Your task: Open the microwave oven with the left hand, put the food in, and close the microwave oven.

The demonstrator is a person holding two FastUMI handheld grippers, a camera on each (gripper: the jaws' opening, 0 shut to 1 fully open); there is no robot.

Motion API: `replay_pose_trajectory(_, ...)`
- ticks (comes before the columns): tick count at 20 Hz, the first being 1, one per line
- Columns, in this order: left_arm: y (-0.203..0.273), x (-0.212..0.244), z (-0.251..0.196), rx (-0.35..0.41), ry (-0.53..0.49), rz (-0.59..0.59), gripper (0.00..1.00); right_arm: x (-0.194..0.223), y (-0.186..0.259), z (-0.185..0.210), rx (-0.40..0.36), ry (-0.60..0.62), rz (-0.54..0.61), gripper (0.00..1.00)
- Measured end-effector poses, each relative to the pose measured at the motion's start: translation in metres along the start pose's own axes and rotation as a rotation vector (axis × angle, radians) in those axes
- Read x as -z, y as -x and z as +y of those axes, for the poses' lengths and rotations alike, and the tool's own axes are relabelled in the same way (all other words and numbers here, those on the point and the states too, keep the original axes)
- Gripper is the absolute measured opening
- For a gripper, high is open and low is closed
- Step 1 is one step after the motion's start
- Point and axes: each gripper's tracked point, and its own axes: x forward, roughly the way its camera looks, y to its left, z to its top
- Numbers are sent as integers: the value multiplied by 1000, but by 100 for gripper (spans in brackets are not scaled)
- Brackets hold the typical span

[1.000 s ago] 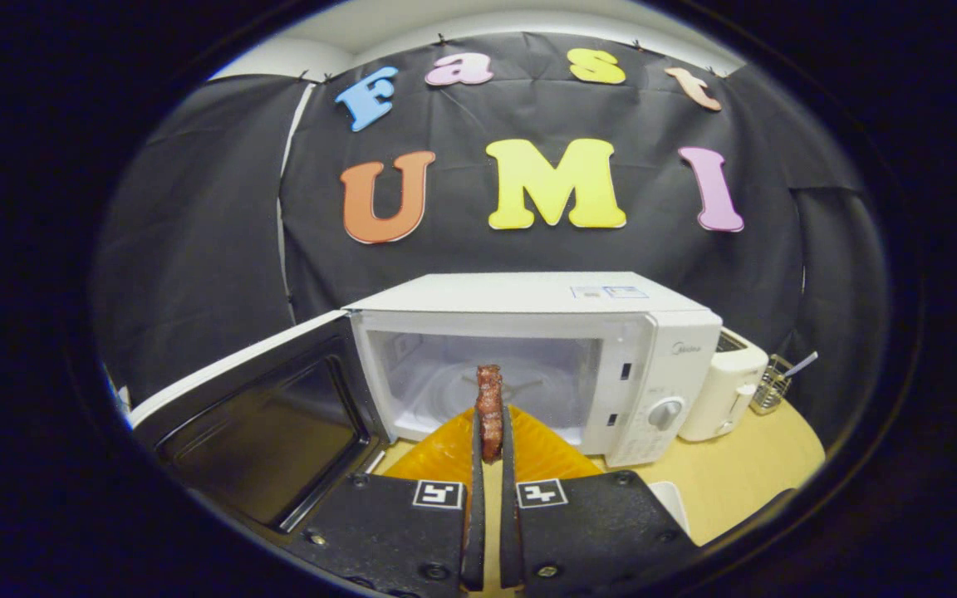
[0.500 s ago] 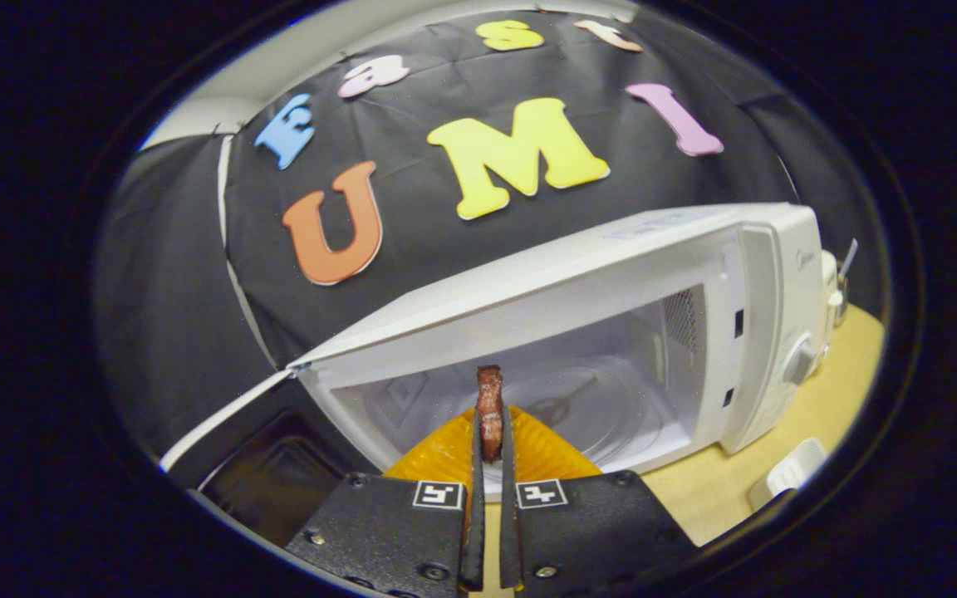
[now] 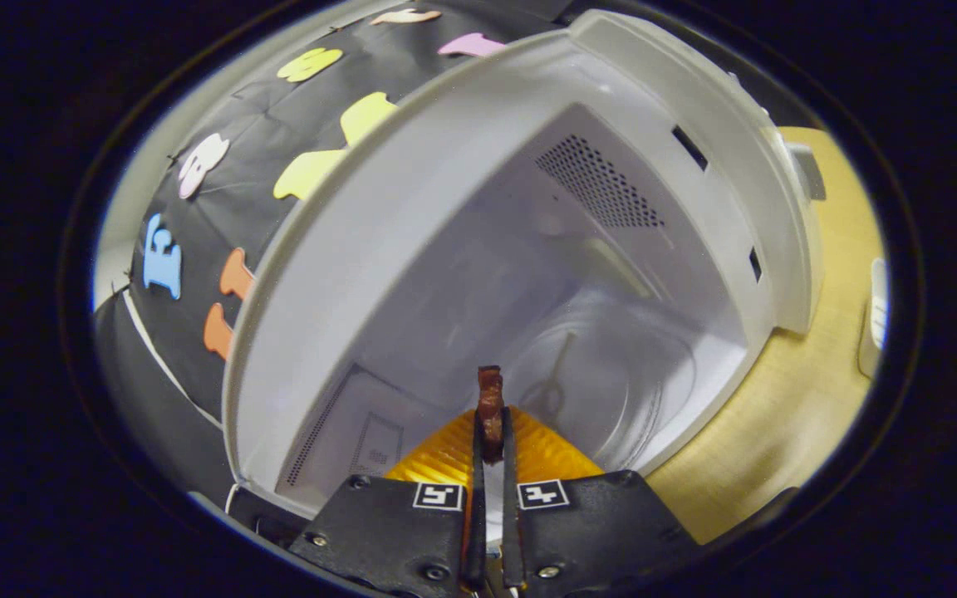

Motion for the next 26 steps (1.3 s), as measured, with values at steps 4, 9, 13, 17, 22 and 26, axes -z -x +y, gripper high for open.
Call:
replay_pose_trajectory(4,5,-1,-3,-3,-19,1,93,-8,-1,-6,10,-25,-29,2)
replay_pose_trajectory(9,11,-8,-5,0,42,1,94,-3,-5,-20,100,117,-42,15)
replay_pose_trajectory(13,19,-16,-13,25,61,-25,93,-9,3,-13,134,400,-84,100)
replay_pose_trajectory(17,23,-12,-16,27,42,-9,94,-14,21,-5,98,455,-107,100)
replay_pose_trajectory(22,25,-8,-25,68,-6,-20,93,-21,56,8,-12,575,-96,100)
replay_pose_trajectory(26,16,1,-18,48,-30,-18,93,-44,107,17,-84,672,-134,100)
